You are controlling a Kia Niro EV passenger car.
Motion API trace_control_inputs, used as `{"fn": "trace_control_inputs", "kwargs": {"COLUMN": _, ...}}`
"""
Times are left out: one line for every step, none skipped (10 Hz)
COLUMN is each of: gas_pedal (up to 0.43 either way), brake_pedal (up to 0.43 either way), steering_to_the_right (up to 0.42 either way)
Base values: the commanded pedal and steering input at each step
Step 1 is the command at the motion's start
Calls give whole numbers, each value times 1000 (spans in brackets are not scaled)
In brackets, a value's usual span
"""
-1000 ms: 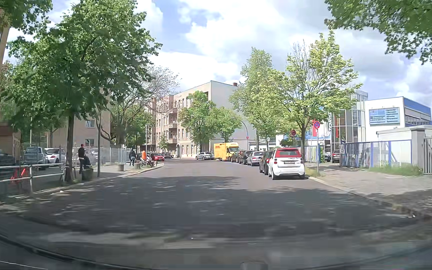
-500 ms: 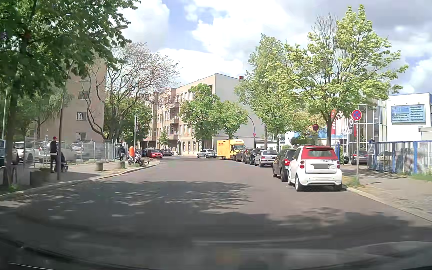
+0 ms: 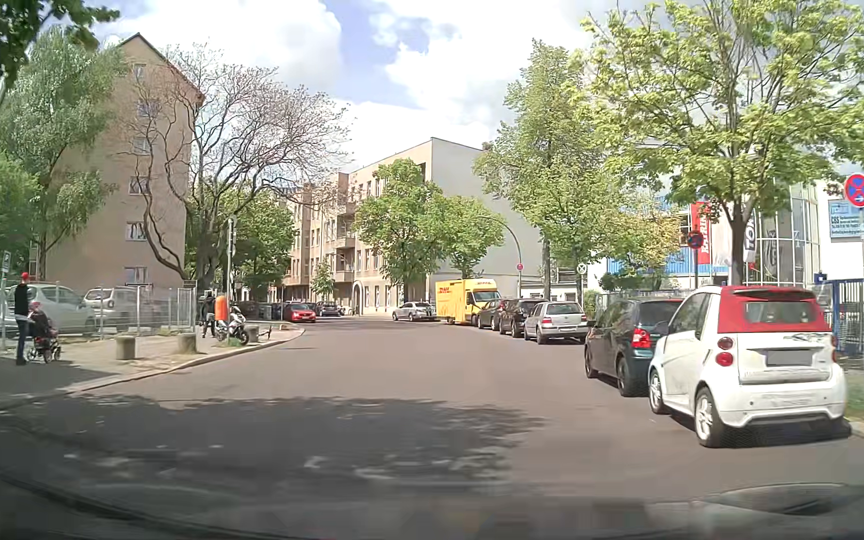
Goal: Follow the waypoints while adhering to traffic rules and regulations
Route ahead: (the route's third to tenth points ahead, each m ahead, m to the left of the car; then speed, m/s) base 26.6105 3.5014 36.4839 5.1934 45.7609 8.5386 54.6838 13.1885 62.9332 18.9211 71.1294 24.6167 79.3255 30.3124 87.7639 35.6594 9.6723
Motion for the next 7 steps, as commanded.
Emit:
{"fn": "trace_control_inputs", "kwargs": {"gas_pedal": 28, "brake_pedal": 18, "steering_to_the_right": -7}}
{"fn": "trace_control_inputs", "kwargs": {"gas_pedal": 28, "brake_pedal": 18, "steering_to_the_right": -7}}
{"fn": "trace_control_inputs", "kwargs": {"gas_pedal": 28, "brake_pedal": 18, "steering_to_the_right": -8}}
{"fn": "trace_control_inputs", "kwargs": {"gas_pedal": 28, "brake_pedal": 18, "steering_to_the_right": -7}}
{"fn": "trace_control_inputs", "kwargs": {"gas_pedal": 28, "brake_pedal": 18, "steering_to_the_right": -8}}
{"fn": "trace_control_inputs", "kwargs": {"gas_pedal": 28, "brake_pedal": 18, "steering_to_the_right": -8}}
{"fn": "trace_control_inputs", "kwargs": {"gas_pedal": 28, "brake_pedal": 18, "steering_to_the_right": -8}}
